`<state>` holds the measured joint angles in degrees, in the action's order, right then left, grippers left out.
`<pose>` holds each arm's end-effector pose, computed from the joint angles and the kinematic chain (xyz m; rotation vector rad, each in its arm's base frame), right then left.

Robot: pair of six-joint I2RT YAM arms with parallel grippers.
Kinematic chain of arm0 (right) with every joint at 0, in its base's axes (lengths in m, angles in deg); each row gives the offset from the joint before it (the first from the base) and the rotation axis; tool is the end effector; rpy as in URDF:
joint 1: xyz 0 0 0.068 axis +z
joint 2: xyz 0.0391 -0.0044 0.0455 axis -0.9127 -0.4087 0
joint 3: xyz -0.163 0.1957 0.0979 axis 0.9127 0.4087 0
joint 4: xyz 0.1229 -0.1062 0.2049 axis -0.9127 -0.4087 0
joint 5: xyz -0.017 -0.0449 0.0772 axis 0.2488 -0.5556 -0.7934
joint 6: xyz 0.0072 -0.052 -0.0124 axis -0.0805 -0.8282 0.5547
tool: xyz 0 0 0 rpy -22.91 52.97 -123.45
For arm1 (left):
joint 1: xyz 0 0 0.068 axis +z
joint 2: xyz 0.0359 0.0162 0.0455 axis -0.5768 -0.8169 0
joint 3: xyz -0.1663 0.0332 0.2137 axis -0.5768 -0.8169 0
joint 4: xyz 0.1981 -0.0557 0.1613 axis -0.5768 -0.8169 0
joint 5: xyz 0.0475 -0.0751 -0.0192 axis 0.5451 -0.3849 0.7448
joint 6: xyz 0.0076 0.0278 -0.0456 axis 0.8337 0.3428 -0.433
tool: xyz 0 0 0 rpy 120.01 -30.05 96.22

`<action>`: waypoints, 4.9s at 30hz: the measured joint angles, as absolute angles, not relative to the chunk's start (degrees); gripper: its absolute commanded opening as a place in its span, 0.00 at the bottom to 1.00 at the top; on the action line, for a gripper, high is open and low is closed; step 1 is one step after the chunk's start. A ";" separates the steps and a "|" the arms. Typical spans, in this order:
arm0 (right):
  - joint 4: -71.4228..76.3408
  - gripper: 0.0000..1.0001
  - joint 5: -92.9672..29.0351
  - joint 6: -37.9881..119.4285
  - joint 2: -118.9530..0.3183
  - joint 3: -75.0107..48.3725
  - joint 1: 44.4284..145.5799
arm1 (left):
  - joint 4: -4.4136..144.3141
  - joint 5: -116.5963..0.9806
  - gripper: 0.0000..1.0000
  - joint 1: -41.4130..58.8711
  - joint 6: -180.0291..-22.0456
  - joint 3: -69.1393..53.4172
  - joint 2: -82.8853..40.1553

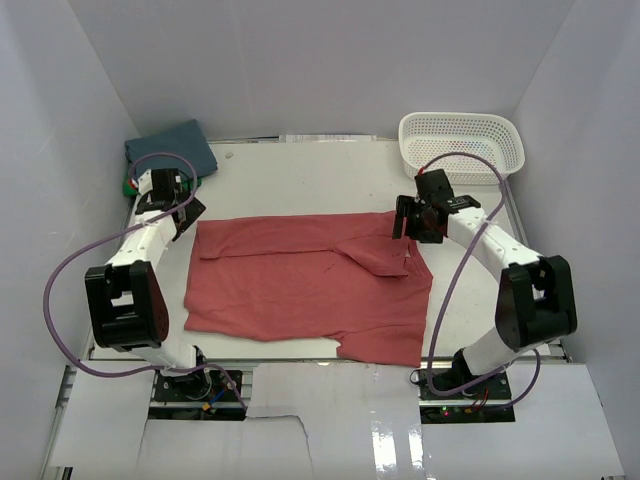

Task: Fold and stack the t-shirts
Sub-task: Fold the flattened tshirt in 1/3 of the way

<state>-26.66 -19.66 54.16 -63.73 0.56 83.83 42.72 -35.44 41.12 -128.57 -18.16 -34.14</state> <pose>0.2986 0.0937 0.2451 0.0841 2.5064 0.1744 0.3229 0.0420 0.2377 -1.0270 2.2047 0.0451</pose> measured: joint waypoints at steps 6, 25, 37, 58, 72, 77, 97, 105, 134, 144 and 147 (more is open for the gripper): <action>-24.80 0.73 -20.47 53.87 -72.95 -4.58 81.65 | 44.67 -36.75 0.76 41.12 -126.67 -13.77 -41.33; -17.57 0.47 -25.63 52.95 -86.18 -9.95 76.71 | 49.04 -39.39 0.61 41.12 -124.35 -10.78 -48.30; -16.45 0.08 -27.05 53.17 -88.43 -10.89 76.47 | 49.54 -39.72 0.47 41.12 -124.18 -10.62 -49.92; -16.43 0.08 -27.33 53.02 -88.43 -10.98 76.45 | 48.43 -39.59 0.55 41.12 -125.45 -10.65 -50.05; -16.43 0.08 -27.35 52.95 -88.43 -10.98 76.42 | 48.62 -40.53 0.03 41.45 -126.95 -10.65 -52.61; -16.43 0.08 -27.35 52.95 -88.43 -10.98 76.36 | 48.51 -41.21 0.00 41.77 -126.73 -10.54 -52.63; -16.45 0.08 -29.73 52.95 -92.08 -14.33 73.78 | 45.96 -44.95 0.00 44.59 -125.95 -0.50 -61.88; -16.67 0.08 -31.20 52.93 -98.70 -23.53 73.73 | 45.83 -45.25 0.00 44.81 -125.93 3.67 -64.59; -16.45 0.68 -27.37 50.44 -80.36 -20.32 75.46 | 44.10 -47.13 0.58 42.26 -124.31 13.44 -48.04; -18.07 0.68 -31.29 50.18 -66.07 -3.03 85.80 | 45.98 -60.77 0.59 20.44 -123.00 19.80 -63.63; -17.94 0.68 -32.79 51.90 -61.26 2.63 86.52 | 45.43 -63.13 0.59 17.23 -122.87 20.72 -69.57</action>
